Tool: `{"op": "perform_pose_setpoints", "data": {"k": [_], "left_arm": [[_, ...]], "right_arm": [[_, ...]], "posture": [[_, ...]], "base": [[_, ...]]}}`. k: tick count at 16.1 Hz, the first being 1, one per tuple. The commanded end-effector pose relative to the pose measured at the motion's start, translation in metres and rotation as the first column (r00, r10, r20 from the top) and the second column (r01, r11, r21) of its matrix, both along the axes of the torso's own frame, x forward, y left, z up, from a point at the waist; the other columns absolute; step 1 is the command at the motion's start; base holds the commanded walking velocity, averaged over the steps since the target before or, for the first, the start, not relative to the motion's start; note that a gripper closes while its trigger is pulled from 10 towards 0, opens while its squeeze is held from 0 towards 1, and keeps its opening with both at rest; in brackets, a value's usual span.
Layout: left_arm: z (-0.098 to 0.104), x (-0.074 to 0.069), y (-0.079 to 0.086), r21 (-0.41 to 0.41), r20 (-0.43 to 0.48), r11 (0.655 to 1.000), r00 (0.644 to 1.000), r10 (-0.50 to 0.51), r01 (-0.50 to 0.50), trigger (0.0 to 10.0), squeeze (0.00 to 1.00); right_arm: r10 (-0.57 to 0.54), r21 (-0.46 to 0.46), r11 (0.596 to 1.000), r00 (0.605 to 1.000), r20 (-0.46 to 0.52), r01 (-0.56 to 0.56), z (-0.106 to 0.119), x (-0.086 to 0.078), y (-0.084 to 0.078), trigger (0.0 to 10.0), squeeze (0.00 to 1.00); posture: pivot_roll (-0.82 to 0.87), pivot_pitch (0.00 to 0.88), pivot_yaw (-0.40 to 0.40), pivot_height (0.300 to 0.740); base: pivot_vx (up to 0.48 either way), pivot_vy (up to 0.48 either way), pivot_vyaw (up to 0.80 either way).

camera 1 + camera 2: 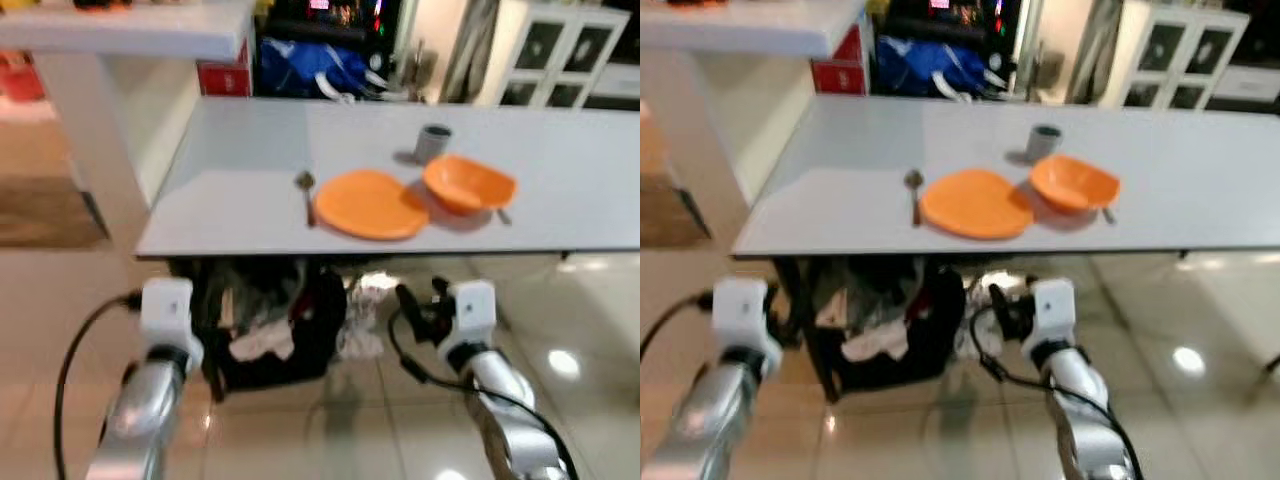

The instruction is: Setting the table

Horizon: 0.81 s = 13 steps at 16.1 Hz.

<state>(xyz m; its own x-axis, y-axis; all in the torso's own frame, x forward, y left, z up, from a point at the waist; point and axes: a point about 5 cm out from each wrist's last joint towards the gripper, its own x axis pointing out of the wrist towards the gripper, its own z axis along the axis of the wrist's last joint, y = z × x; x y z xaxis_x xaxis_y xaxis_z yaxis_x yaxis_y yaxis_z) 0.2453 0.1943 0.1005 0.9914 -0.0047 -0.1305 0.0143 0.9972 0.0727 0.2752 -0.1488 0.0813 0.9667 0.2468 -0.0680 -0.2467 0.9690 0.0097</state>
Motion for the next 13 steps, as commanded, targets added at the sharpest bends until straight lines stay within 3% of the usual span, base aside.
{"op": "perform_pose_setpoints", "data": {"k": [1, 13], "left_arm": [[0.0066, 0.0010, 0.0028, 0.005, 0.022, 1.000, 1.000, 0.010, -0.010, 10.0, 0.00], [0.0041, -0.0046, 0.0100, 0.013, 0.009, 0.998, 0.998, 0.062, -0.062, 10.0, 0.00]], "right_arm": [[0.012, 0.025, 1.000, 1.000, 0.024, -0.012, 0.0093, 0.0011, 0.0044, 10.0, 0.00], [0.057, 0.009, 0.998, 0.998, 0.004, -0.057, 0.0102, 0.0033, 0.0108, 10.0, 0.00]], "posture": [[0.01, 0.000, -0.052, 0.740], [0.04, 0.000, -0.067, 0.740]], "base": [[0.000, 0.480, 0.00], [0.000, 0.480, 0.00]]}}
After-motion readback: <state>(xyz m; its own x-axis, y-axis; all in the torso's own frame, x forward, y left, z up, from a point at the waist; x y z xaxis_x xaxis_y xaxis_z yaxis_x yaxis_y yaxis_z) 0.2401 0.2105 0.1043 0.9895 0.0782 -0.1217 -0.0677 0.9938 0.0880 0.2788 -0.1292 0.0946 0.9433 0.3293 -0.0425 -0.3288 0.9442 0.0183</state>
